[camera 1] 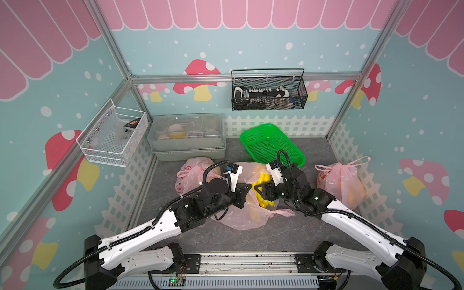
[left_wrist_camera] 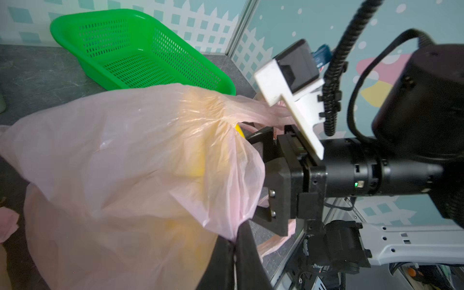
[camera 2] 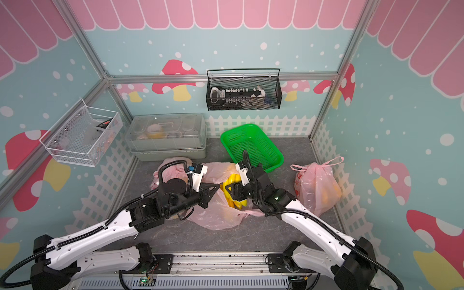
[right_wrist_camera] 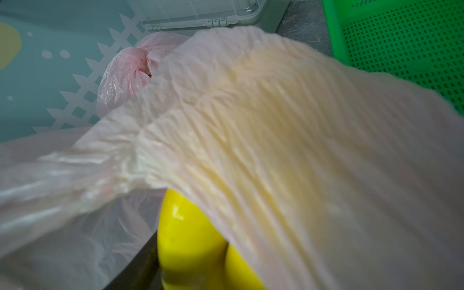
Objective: Place the banana into a plastic bag & tie a knot
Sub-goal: Place the banana into the plastic bag.
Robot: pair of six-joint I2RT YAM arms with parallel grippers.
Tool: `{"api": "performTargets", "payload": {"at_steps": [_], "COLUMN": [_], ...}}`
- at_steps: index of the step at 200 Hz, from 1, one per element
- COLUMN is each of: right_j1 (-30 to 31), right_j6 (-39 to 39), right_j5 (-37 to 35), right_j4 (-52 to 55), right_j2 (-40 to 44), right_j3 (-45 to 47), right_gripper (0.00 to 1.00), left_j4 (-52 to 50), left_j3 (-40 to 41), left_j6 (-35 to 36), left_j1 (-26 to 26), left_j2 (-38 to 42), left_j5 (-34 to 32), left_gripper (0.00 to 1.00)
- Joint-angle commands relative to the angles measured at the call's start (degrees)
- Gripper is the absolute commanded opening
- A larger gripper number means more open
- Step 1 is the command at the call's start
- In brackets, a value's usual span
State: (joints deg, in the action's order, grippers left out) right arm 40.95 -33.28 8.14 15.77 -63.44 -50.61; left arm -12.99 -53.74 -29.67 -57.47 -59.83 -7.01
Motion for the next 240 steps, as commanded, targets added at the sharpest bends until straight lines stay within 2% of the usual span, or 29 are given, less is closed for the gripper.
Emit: {"api": "performTargets", "payload": {"at_steps": [1,34,82,106,124,163,240], "right_j1": [1.3,3.4,4.4,6.7,7.3,7.4,11.5], "right_j6": [-4.0,-6.3,-10.5,-5.3,-3.5,-6.7,-20.0], "right_j5": [3.6,4.2,10.5,10.0,9.0,9.2,15.5], "right_j4": [-9.4,-24.9,-43.3,-42.6,-38.2,-31.5,-47.6], "right_j2": [-2.6,-7.4,-12.6,-9.3,-7.8,-7.4,-18.3], "right_j3": [2.0,7.8,12.5,11.4,9.2,3.9,1.5], "right_gripper": [0.62,0.66,0.66,0.66,0.65,0.64,0.64], "left_j4": [4.3,5.6,10.6,10.8,9.5,6.6,6.4], "left_j3": [1.6,3.1,10.7,12.8,12.8,12.3,15.9], "left_j6": [0.6,-2.2,-11.6,-12.6,-11.7,-8.9,-7.8], "left_j1": [-0.2,1.3,10.5,12.4,12.6,12.8,13.2], "left_j2": [1.4,2.1,4.2,6.2,7.8,11.7,18.2], "left_j5": [-0.9,-1.7,5.4,6.0,5.4,3.8,1.7], "left_gripper": [0.00,0.00,0.00,0.00,0.00,0.00,0.00]}}
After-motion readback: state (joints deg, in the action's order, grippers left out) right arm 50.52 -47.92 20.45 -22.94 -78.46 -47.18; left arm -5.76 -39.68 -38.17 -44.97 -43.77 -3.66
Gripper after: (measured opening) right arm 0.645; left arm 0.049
